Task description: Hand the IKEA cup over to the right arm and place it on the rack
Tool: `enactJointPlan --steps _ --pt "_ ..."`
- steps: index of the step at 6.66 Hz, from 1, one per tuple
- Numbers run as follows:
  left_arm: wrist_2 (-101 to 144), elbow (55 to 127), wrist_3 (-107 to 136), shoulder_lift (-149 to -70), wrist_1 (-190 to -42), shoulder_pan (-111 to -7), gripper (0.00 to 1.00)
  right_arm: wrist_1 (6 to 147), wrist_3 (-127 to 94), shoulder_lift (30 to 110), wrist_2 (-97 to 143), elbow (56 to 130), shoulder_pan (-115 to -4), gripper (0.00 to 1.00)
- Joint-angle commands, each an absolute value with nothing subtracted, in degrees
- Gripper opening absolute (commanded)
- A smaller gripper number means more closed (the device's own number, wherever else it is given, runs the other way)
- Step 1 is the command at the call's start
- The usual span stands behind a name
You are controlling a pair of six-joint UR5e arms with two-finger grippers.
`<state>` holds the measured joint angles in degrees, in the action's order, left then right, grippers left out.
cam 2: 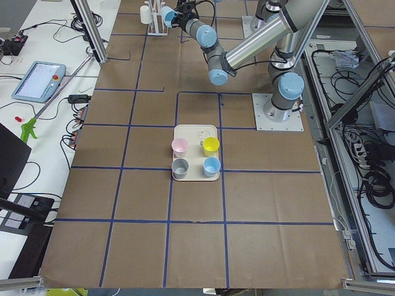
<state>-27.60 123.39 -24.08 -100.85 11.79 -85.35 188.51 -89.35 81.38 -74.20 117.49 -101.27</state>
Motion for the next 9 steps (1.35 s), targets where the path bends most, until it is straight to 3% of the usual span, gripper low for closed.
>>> enactJointPlan --steps 1,9 --pt "-27.68 123.4 -24.08 -100.81 11.87 -85.34 0.03 185.45 -91.74 83.14 -74.71 116.9 -103.0 0.98" --pt "-27.69 123.4 -23.99 -100.9 11.87 -85.34 0.04 184.66 -93.96 80.25 -76.11 114.09 -106.78 1.0"
